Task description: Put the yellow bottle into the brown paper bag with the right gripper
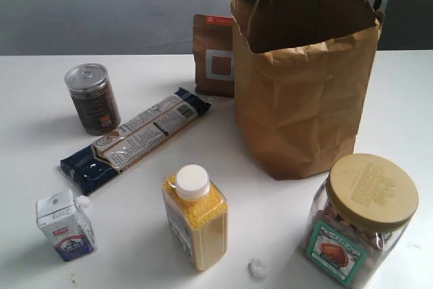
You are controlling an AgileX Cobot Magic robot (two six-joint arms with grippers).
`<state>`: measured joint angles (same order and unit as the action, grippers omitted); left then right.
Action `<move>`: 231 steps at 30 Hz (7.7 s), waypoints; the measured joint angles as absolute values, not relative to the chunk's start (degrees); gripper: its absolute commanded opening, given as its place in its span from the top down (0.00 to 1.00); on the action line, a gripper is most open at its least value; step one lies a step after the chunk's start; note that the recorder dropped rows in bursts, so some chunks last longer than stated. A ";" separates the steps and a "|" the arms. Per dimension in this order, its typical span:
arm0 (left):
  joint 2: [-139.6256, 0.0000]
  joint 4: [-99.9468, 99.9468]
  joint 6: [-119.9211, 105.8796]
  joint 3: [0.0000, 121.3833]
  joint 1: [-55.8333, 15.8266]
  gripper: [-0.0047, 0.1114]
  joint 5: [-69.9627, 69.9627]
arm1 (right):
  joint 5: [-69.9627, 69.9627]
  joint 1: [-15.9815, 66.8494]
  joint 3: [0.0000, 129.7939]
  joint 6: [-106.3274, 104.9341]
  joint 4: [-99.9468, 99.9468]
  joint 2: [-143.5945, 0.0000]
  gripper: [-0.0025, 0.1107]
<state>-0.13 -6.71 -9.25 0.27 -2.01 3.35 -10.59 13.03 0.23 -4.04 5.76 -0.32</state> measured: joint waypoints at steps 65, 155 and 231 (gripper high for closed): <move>-0.13 -6.71 -9.25 0.27 -2.01 0.96 3.35 | -61.96 67.93 72.74 17.51 1.55 -83.14 0.34; -0.13 -6.71 -9.25 0.27 -2.01 0.96 3.35 | -5.89 36.33 60.72 23.66 -20.04 -81.41 0.50; -0.13 -6.71 -9.25 0.27 -2.01 0.96 3.23 | -9.49 13.08 0.21 1.96 2.46 -0.33 0.98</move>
<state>-0.13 -6.71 -9.25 0.27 -2.01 3.23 -9.49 13.08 0.21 1.96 2.46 -0.33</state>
